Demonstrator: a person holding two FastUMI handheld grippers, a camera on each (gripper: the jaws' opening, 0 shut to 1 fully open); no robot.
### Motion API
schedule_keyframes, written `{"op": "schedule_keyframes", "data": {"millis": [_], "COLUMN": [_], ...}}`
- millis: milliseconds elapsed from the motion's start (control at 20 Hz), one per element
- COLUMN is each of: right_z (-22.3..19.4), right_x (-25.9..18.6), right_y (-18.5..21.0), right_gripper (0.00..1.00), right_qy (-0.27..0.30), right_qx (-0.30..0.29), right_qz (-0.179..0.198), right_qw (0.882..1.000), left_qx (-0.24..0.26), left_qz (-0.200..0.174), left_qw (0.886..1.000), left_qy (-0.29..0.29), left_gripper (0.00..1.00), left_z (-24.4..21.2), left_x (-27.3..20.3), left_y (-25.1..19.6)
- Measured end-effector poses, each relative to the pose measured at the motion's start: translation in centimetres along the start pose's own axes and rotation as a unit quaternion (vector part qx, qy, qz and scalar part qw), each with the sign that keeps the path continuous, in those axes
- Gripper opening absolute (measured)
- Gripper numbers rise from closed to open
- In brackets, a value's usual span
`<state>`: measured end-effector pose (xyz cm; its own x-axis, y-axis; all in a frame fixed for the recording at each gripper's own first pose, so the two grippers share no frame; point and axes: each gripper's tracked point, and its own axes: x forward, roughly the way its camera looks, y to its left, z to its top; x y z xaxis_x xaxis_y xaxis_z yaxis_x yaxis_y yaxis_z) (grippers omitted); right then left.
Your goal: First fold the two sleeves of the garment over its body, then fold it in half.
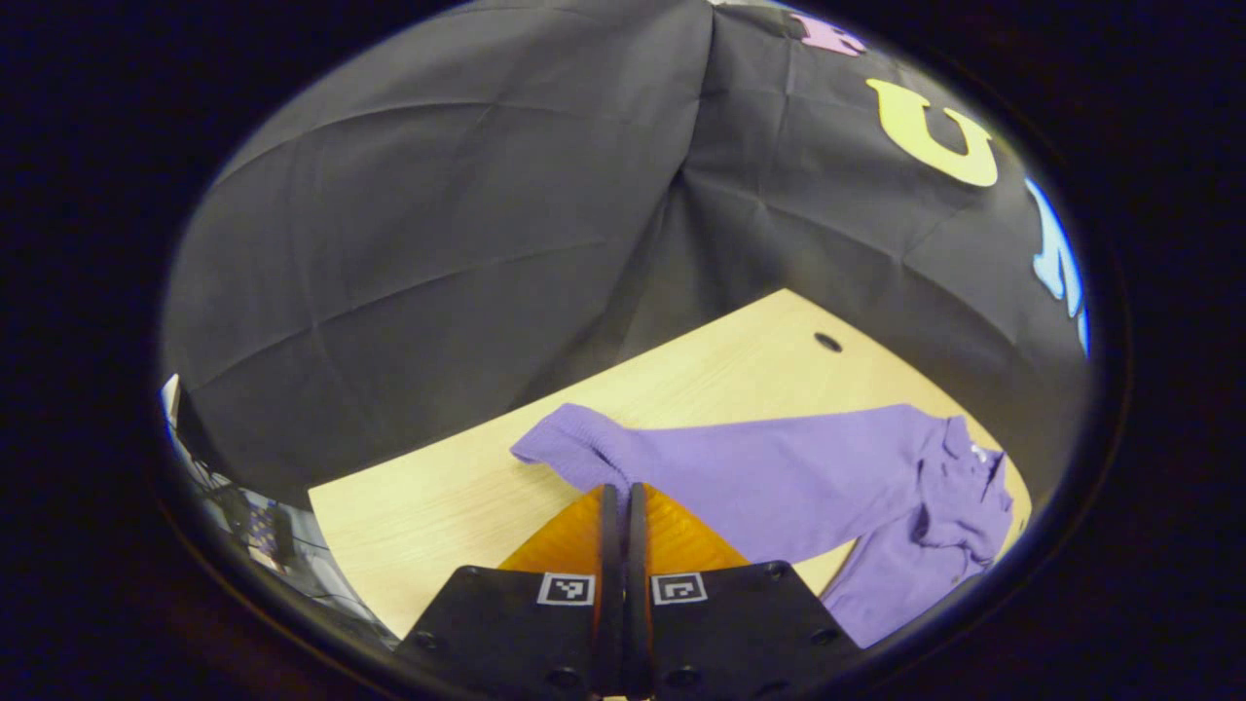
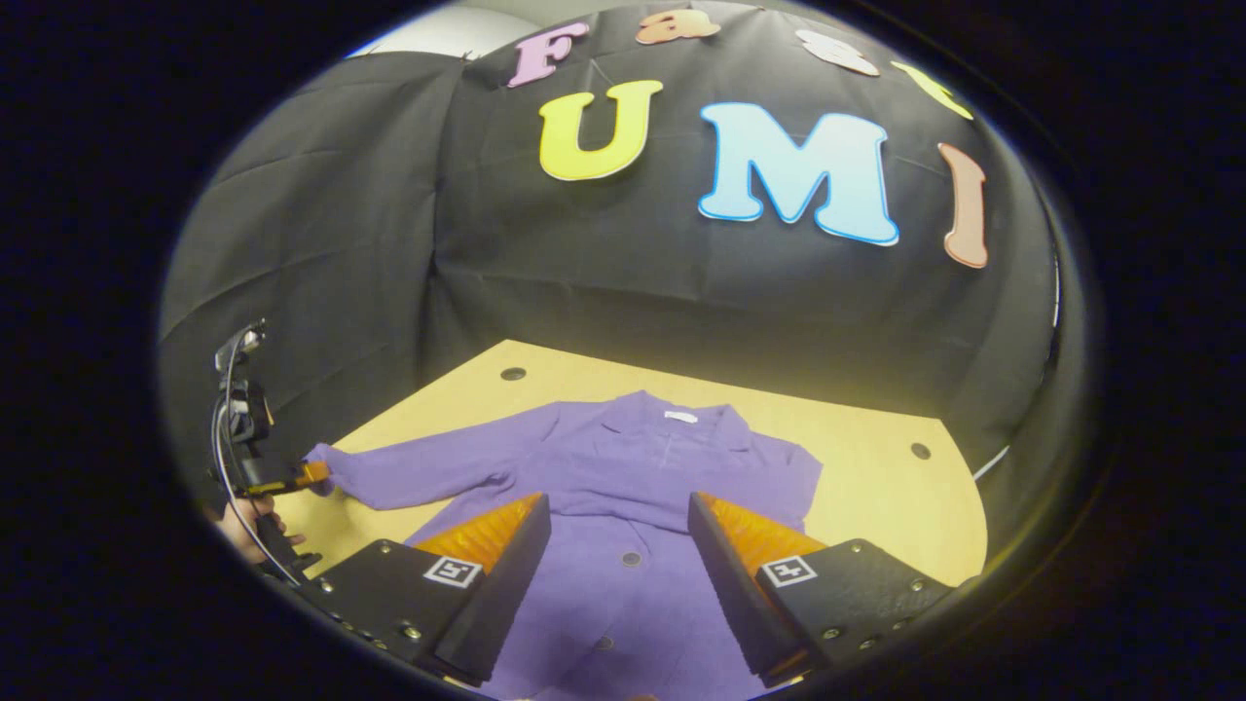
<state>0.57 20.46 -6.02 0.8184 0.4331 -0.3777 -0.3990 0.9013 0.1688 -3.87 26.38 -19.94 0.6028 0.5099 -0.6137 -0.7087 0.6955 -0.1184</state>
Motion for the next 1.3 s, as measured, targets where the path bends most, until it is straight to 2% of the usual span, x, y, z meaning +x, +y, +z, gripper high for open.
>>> {"op": "schedule_keyframes", "data": {"millis": [250, 700, 1000, 1300], "right_z": [-0.7, -2.3, -3.7, -6.1], "right_x": [-0.9, -2.6, -3.7, -4.3], "right_y": [-3.7, -9.6, -13.7, -17.1], "right_gripper": [0.89, 0.89, 0.89, 0.89], "right_qy": [-0.005, -0.014, -0.012, -0.002], "right_qx": [0.013, 0.019, 0.038, 0.043], "right_qz": [-0.03, -0.062, -0.08, -0.095], "right_qw": [0.999, 0.998, 0.996, 0.995], "left_qx": [0.041, 0.101, 0.149, 0.192], "left_qz": [-0.067, -0.182, -0.25, -0.293], "left_qw": [0.996, 0.978, 0.956, 0.937], "left_qy": [-0.031, -0.033, -0.026, -0.005], "left_gripper": [0.07, 0.07, 0.07, 0.07], "left_z": [2.9, 1.5, -2.1, -7.2], "left_x": [-2.6, -6.7, -10.0, -12.7], "left_y": [-9.6, -27.0, -37.0, -45.4]}}
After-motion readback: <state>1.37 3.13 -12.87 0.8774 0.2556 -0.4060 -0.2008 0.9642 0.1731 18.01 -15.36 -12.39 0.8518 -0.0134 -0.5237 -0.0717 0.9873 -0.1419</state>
